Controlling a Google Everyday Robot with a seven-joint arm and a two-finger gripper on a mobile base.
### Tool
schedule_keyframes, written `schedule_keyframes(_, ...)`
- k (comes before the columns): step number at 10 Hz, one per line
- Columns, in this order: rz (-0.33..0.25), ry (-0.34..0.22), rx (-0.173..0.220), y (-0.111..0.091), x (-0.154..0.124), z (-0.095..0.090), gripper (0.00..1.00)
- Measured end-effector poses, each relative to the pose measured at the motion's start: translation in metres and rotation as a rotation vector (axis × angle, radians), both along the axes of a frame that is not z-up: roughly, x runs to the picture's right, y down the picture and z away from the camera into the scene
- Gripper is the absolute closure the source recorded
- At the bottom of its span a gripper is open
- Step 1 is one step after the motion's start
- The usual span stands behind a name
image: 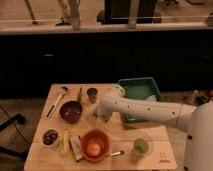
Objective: Wipe table surface with sponge
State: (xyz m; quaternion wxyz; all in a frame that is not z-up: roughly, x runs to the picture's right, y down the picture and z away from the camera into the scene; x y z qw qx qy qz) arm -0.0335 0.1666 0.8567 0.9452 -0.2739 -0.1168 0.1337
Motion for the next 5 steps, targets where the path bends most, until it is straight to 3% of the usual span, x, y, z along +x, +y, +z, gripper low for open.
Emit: schedule_keyframes(5,0.115,0.069,0.027,-0.014,0.012,0.023,0.2)
